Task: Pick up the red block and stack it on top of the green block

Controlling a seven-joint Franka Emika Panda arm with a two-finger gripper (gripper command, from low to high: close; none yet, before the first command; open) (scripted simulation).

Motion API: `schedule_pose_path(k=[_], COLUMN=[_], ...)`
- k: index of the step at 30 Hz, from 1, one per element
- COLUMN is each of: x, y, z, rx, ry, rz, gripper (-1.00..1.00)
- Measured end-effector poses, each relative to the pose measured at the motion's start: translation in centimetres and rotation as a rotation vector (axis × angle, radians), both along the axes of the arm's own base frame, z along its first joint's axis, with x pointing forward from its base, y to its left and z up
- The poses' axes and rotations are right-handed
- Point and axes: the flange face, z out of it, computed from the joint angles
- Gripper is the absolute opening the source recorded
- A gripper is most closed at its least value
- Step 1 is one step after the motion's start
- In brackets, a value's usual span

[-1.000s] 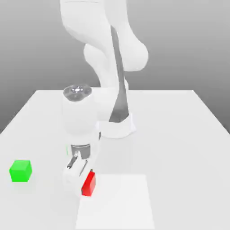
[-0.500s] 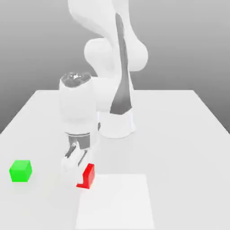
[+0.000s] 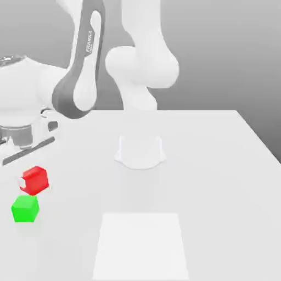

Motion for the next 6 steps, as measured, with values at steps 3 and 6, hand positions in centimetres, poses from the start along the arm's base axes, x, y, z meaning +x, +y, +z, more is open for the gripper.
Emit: schedule_pose_path(k=[3,6], x=[0.2,0.2], y=[0.1,0.1], z=[-2.9,-2.9], rx=[0.001,0.001], ry=[0.001,0.001], rz=[0.009,0.009], gripper=[1.0,1.0])
